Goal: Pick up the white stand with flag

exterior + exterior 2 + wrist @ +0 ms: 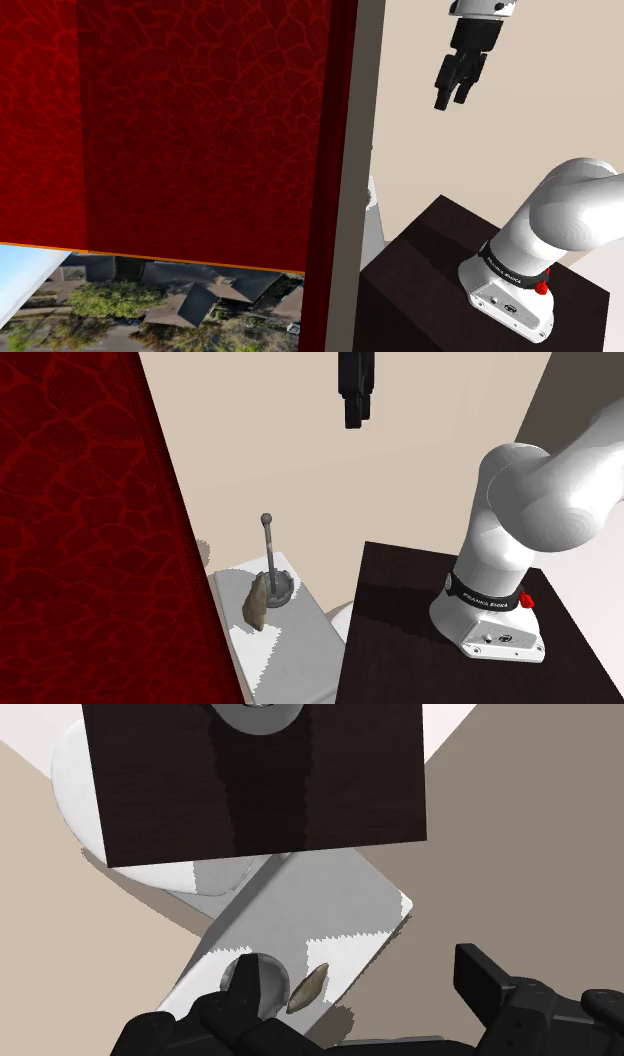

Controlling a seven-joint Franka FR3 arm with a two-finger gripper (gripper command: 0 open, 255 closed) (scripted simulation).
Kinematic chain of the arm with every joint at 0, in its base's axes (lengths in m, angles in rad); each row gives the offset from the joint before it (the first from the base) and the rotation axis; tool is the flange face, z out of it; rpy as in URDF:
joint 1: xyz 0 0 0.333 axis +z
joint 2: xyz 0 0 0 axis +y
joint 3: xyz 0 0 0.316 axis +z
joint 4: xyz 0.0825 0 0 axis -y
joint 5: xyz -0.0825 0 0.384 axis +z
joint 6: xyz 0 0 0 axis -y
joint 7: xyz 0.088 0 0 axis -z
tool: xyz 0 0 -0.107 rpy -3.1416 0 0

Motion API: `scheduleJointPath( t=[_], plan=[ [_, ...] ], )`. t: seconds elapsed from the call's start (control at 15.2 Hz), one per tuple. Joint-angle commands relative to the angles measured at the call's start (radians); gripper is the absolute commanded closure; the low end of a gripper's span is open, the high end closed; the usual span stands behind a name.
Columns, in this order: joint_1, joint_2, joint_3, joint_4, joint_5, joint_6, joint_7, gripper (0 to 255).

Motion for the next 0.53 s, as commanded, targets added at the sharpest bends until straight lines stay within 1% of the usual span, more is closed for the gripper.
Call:
scheduleJointPath(
  t=[0.0,0.46],
  plan=[
    [0.0,0.0,0.0,0.0,0.0,0.0,0.0,0],
    [-0.016,0.175,-0.022,-0.054,-0.046,0.226,-0.066,0]
  ],
)
